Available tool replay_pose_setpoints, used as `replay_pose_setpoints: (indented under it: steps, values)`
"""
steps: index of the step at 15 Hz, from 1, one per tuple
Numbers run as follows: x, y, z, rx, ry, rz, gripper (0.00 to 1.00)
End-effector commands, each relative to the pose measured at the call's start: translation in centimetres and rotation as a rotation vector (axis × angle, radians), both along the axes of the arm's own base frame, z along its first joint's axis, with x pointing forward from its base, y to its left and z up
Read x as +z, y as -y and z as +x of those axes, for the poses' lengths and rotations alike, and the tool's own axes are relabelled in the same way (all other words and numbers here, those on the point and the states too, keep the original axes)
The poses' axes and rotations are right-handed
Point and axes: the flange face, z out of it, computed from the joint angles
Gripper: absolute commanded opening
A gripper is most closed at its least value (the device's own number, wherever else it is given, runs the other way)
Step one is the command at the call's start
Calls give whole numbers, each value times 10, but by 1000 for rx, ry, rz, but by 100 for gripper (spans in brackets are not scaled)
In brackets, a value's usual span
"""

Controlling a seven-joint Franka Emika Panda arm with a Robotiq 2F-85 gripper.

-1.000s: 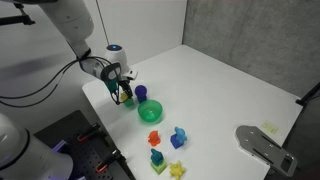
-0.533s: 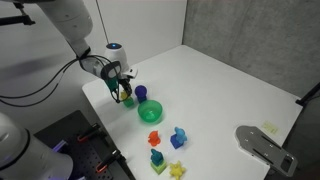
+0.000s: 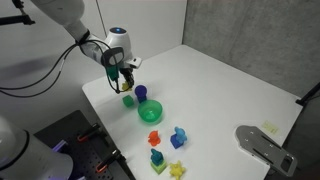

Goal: Put the yellow thing into the bowl

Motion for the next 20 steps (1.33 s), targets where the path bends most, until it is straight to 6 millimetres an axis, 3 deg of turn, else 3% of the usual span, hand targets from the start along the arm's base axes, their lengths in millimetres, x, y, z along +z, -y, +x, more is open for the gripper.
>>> replay_pose_setpoints:
  steps: [1, 6, 8, 13, 14, 17, 19, 20]
  values:
    - [19, 44, 5, -31, -1, -56, 18]
    - [4, 119, 15, -70, 11, -180, 18]
    - [-4, 140, 14, -84, 8, -223, 18]
    - [-27, 159, 4, -100, -25, -275, 18]
    - [-28, 160, 3, -103, -32, -275, 62]
    - [-23, 156, 2, -96, -37, -268, 81]
    - [-11, 153, 2, -86, -30, -255, 97]
    - [-3, 150, 2, -79, -24, -247, 100]
